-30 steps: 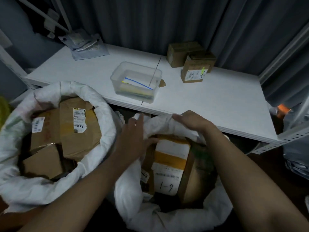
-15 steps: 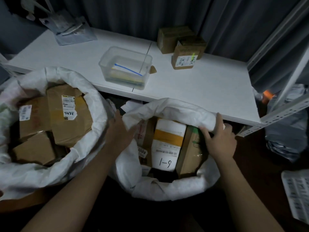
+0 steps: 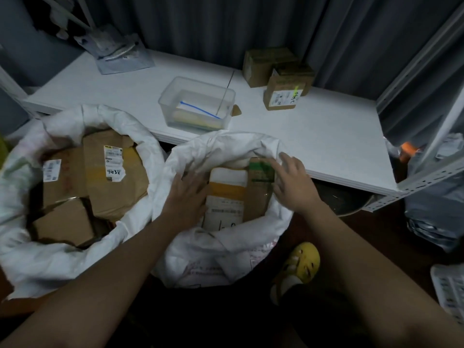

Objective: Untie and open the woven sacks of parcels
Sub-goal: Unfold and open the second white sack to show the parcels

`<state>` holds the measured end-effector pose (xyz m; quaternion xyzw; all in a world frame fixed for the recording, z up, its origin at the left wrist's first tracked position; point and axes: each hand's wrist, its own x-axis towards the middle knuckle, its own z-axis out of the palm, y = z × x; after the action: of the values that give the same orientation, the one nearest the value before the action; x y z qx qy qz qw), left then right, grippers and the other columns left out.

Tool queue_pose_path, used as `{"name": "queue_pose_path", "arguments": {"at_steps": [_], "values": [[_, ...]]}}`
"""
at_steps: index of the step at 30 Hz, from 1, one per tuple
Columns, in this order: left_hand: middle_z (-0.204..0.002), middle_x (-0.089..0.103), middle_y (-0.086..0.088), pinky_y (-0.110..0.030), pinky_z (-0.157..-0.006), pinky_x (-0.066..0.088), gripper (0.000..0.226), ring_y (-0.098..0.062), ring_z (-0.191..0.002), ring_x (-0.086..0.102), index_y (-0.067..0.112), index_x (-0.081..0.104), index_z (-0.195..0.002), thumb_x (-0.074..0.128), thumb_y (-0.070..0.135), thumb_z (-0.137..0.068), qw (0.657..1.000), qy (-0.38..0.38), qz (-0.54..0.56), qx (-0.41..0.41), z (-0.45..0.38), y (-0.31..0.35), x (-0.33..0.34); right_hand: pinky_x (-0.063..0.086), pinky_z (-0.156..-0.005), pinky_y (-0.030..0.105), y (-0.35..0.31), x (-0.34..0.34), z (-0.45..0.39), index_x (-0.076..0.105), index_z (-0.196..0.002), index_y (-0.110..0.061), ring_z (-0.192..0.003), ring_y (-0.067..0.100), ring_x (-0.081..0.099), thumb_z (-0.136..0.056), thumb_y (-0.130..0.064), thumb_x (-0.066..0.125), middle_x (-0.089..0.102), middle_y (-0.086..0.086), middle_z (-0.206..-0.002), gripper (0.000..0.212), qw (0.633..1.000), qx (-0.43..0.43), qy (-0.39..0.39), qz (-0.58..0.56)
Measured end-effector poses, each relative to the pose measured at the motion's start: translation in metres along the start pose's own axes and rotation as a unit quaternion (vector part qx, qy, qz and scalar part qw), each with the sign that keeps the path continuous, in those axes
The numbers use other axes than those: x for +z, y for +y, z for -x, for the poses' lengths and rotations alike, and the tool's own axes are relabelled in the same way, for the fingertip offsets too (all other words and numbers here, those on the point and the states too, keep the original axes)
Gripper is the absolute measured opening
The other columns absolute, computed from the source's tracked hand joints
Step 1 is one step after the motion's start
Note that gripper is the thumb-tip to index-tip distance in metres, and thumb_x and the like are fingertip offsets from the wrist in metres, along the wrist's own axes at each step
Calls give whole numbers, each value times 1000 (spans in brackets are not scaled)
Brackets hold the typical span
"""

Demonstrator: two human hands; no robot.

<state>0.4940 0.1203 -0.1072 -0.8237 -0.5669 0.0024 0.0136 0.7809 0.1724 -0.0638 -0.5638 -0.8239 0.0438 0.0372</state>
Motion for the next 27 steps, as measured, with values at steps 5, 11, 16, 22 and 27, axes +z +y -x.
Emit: {"name": "queue_pose_path", "arguments": {"at_steps": [5,11,16,22,27], "values": [[-130,56,-12,-61,-106,16,64,-38,-121,48,19,60,-122,37,61,-80,994,-105,15,36,-20,7,9,4,-108,66,1,-2,-7,58,-128,-29,-139,38,24,-80,-55,59,37,6,-149,55,985,-90,-31,142],[-160,3,0,-47,-116,-1,59,-25,-147,1,30,10,-151,39,33,-100,984,-111,28,138,-53,36,12,0,-114,40,-33,1,20,54,-128,-34,-137,13,28,-75,-87,12,53,-10,-136,86,946,-245,-211,40],[-158,15,-9,-49,-112,24,68,-29,-144,19,22,23,-149,55,10,-90,955,-78,40,282,-83,67,17,6,-113,36,-10,17,44,58,-124,-27,-121,16,51,-74,-72,46,61,-6,-122,68,957,-228,-177,19],[-159,-12,-5,-40,-115,15,73,-24,-147,-5,27,1,-151,43,6,-95,952,-148,-35,265,-96,77,26,34,-90,35,-2,8,74,68,-93,-22,-83,21,61,-65,-35,69,67,-4,-84,31,958,-265,-106,18],[-159,-13,-2,-39,-116,9,65,-21,-147,-6,29,1,-151,37,12,-99,943,-200,-38,262,-95,83,10,27,-104,43,-1,-4,111,69,-95,-25,-95,22,63,-71,-56,44,70,-5,-94,47,932,-259,-221,126]]}}
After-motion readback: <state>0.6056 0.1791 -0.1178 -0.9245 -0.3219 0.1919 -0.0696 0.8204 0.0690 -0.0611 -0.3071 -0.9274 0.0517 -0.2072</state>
